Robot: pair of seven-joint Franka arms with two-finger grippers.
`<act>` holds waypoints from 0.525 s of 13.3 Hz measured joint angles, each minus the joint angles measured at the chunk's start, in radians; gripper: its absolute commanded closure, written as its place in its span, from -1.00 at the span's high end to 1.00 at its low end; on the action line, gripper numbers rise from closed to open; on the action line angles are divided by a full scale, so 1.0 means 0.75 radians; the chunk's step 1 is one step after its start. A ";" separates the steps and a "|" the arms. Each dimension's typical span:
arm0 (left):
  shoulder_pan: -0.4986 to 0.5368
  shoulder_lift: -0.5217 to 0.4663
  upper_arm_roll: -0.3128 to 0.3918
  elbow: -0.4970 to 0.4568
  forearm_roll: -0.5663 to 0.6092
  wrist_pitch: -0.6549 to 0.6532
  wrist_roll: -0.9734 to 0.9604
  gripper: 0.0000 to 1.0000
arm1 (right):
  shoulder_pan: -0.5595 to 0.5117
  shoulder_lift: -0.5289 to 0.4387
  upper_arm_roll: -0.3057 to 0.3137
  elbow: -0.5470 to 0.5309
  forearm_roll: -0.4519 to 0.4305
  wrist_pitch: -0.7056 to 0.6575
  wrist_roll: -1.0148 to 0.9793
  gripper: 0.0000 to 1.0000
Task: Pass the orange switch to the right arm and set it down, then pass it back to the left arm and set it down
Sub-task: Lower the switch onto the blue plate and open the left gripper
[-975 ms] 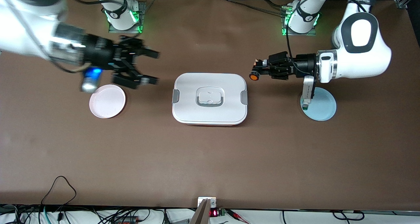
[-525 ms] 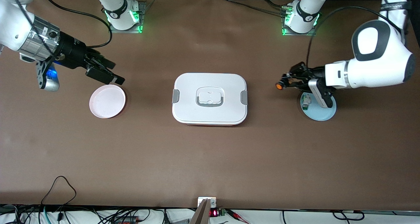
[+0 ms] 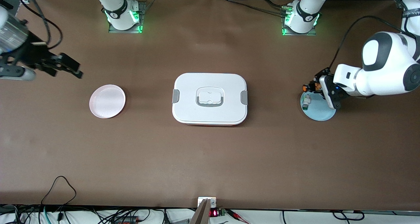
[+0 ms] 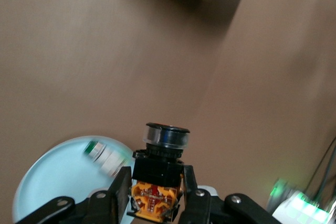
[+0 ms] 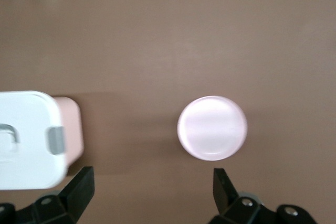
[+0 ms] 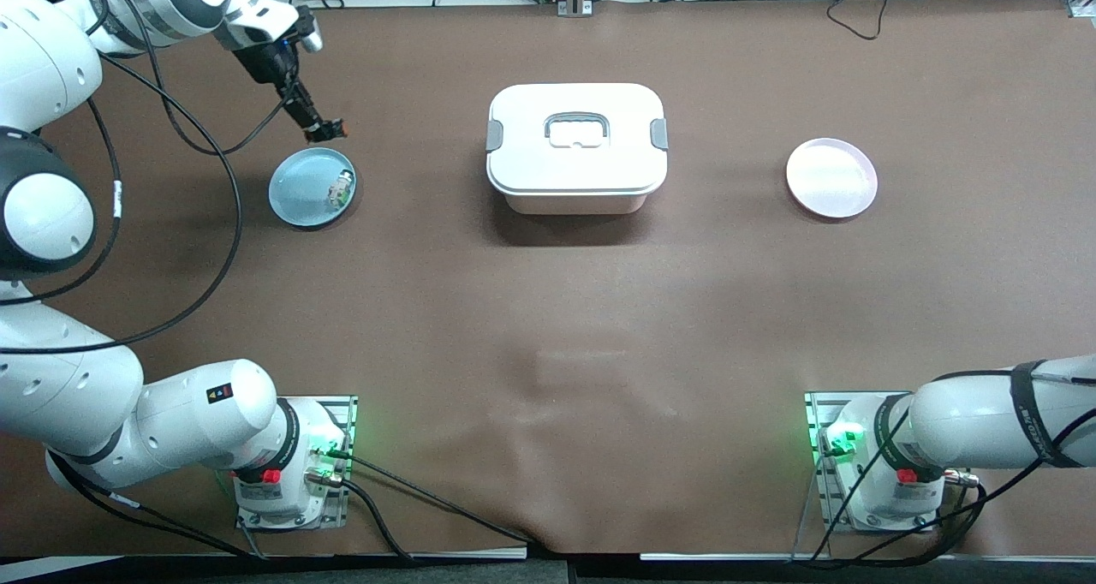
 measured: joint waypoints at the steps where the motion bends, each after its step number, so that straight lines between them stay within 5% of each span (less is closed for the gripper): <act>1: 0.022 0.037 0.001 0.000 0.068 0.034 0.073 -1.00 | -0.006 -0.013 -0.006 -0.021 -0.027 0.000 -0.040 1.00; 7: 0.077 0.184 0.000 0.001 0.296 0.228 0.249 -0.96 | -0.017 -0.006 -0.009 -0.081 -0.083 0.048 -0.066 1.00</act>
